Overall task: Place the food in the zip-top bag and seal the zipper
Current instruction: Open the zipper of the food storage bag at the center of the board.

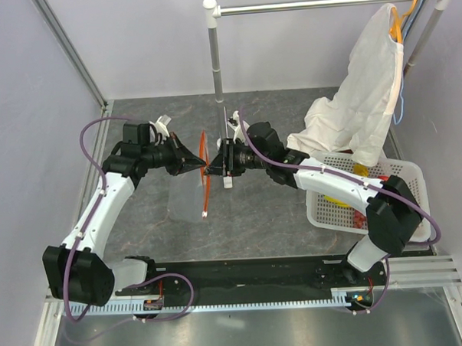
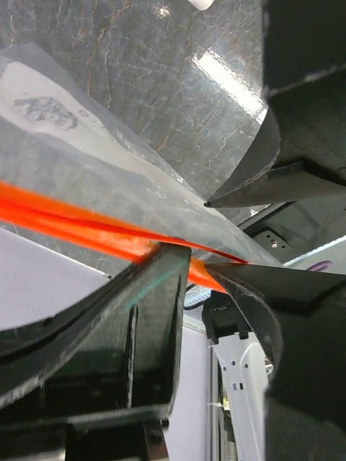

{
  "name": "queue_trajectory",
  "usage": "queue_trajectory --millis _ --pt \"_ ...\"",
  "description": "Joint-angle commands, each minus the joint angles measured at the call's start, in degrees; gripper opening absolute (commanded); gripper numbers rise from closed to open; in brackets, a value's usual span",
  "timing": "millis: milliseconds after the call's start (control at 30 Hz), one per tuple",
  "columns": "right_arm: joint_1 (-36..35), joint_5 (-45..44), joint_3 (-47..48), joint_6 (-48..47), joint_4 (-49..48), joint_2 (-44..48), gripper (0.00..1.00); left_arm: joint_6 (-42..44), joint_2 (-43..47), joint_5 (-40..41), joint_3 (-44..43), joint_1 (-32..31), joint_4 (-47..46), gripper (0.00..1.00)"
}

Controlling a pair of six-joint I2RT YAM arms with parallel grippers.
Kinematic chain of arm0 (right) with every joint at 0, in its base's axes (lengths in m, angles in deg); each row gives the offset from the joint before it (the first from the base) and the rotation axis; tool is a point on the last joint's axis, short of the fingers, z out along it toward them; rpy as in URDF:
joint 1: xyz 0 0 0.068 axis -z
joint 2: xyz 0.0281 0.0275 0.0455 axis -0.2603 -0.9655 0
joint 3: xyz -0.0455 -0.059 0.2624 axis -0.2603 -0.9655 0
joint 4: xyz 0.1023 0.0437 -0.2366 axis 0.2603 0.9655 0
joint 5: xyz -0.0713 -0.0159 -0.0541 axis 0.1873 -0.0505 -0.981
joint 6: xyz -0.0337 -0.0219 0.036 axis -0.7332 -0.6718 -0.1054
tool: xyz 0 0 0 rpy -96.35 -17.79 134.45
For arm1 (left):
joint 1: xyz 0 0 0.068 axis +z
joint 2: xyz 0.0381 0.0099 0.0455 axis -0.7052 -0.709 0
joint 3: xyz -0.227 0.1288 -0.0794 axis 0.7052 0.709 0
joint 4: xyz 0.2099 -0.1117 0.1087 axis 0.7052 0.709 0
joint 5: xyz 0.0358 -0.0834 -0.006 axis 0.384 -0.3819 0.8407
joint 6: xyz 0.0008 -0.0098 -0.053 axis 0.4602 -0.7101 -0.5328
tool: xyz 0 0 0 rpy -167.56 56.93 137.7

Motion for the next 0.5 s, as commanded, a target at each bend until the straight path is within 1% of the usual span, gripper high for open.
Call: queue_trajectory --millis 0,33,67,100,167,200,233,267,300,333,367,400,467 --pt "-0.31 -1.99 2.83 -0.76 -0.03 -0.45 0.42 -3.07 2.45 -2.9 0.04 -0.27 -2.44 0.02" --pt "-0.31 -2.43 2.66 -0.94 0.15 -0.36 0.38 -3.16 2.54 -3.08 0.12 -0.27 -2.35 0.02" --pt "-0.31 -2.69 2.31 -1.11 0.24 0.07 0.32 -3.16 2.62 -3.08 0.12 -0.27 -2.09 0.02" --pt "-0.31 -2.96 1.96 -1.9 0.33 0.34 0.22 -2.55 2.62 -2.82 0.12 -0.27 -1.39 0.02" --pt "-0.31 -3.4 0.82 -2.87 1.55 2.18 0.1 -1.24 2.8 -2.12 -0.4 -0.18 1.06 0.02" --pt "-0.23 -3.23 0.64 -3.48 2.17 2.88 0.0 1.64 2.8 0.5 -0.75 -0.09 2.47 0.02" --pt "-0.22 -3.22 0.46 -5.05 4.0 3.85 0.0 3.41 2.63 2.53 -2.23 -0.18 6.48 0.02" --pt "-0.14 -3.05 0.28 -5.68 6.28 5.86 0.0 5.61 2.45 4.72 -3.12 -0.18 8.35 0.02" --pt "0.39 -2.79 0.19 -6.47 7.17 6.92 0.0 11.11 2.19 8.05 -4.87 -0.09 10.02 0.05" --pt "0.74 -2.52 0.02 -7.0 8.14 8.07 0.0 14.56 1.84 9.21 -5.67 -0.18 13.09 0.09" --pt "1.26 -2.17 -1.29 -6.39 9.28 10.51 0.0 20.33 1.66 10.44 -6.46 -0.27 14.25 0.13" --pt "2.05 -1.47 -2.17 -5.69 9.29 11.76 0.0 23.18 1.48 12.72 -7.6 -0.44 15.39 0.18" --pt "1.97 0.72 -3.93 -4.54 9.47 13.96 0.0 28.1 0.61 15.02 -8.49 -0.88 18.73 0.2"
